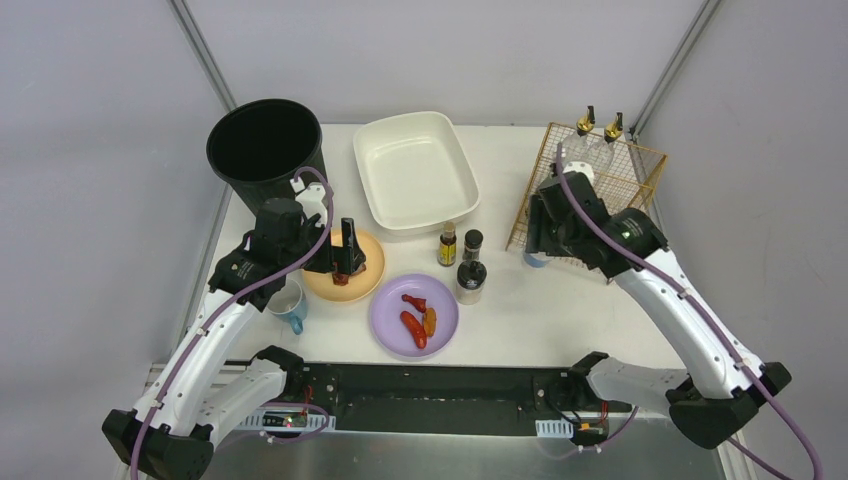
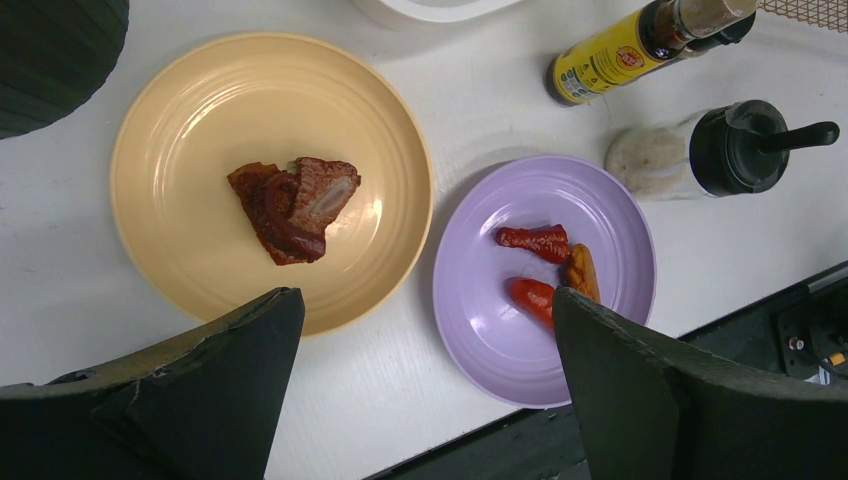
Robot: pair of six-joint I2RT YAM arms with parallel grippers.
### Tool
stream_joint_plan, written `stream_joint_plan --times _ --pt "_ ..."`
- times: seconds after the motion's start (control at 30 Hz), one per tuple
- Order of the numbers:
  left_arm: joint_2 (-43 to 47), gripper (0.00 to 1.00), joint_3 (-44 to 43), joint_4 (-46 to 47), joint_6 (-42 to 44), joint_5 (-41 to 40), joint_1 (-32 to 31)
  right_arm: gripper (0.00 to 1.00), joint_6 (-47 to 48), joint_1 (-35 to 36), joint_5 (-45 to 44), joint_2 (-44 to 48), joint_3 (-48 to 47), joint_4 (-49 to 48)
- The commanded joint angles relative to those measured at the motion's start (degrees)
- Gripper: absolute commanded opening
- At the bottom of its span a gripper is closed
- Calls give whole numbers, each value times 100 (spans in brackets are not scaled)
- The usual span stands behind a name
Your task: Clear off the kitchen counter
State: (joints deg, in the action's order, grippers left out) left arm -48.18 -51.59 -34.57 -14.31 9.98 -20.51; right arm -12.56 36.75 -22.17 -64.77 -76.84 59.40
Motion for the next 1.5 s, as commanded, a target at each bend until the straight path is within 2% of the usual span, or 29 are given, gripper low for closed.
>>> stream_joint_plan --times 0.0,0.27,0.43,0.67,0.93,1.47 --pt "73 100 -46 64 25 56 64 20 245 -300 -686 288 -654 230" --pt "132 100 -38 64 -2 144 52 18 709 -1647 -494 202 -1367 202" --pt "144 100 -61 73 -11 181 57 19 764 -2431 -228 -3 -1568 -312" --pt "250 100 -29 60 -11 166 56 16 716 -3135 170 -654 -2011 -706" --pt "305 100 -13 64 -16 180 48 15 623 -3300 360 -1210 -2357 -1039" --pt "269 100 -20 64 -11 166 47 14 218 -3324 749 -1556 -1134 -1984"
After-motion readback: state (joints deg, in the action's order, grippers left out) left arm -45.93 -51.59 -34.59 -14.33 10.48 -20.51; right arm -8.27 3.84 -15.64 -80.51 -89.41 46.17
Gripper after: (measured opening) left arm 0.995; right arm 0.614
